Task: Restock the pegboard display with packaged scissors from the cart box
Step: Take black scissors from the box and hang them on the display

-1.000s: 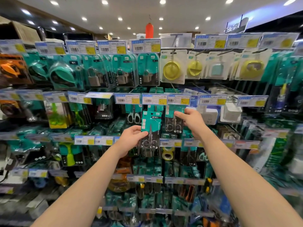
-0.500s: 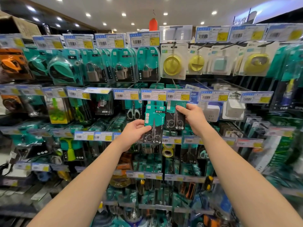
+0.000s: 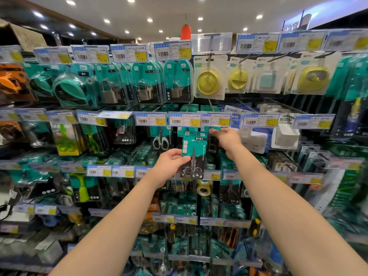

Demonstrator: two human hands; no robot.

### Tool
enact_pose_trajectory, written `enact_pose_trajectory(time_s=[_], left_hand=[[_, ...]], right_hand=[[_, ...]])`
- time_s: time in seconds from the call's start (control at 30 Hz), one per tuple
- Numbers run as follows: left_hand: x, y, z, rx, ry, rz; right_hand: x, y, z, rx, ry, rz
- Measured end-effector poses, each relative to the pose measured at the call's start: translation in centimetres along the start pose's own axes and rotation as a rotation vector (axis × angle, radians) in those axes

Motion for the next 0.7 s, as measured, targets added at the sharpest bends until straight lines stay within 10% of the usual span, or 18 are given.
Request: enact_pose_trajectory(time_s=[0.23, 0.43, 0.7], left_hand=[[-1.3, 0.1, -1.4, -0.009, -0.002, 0.017], [-1.6, 1.0, -3.3, 0.029, -0.015, -0.010], [-1.6, 1.1, -4.1, 0.040, -0.025, -0.013]], right_hand=[[1.9, 2.7, 1.8, 0.123, 0.213, -0.002], [4.6, 2.2, -0.1, 0.041, -0.116, 0.150], [4.6, 1.6, 1.2, 0.028, -0.087, 0.238]])
Point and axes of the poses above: each hand's wrist, its own x-axis away from the middle knuckle, its own z-axis out of the back of the hand, y = z × x, the point moved 6 cm from there along -x, towards the middle knuckle, and after that the axes turned 5 degrees about x, right-handed, at the moved point
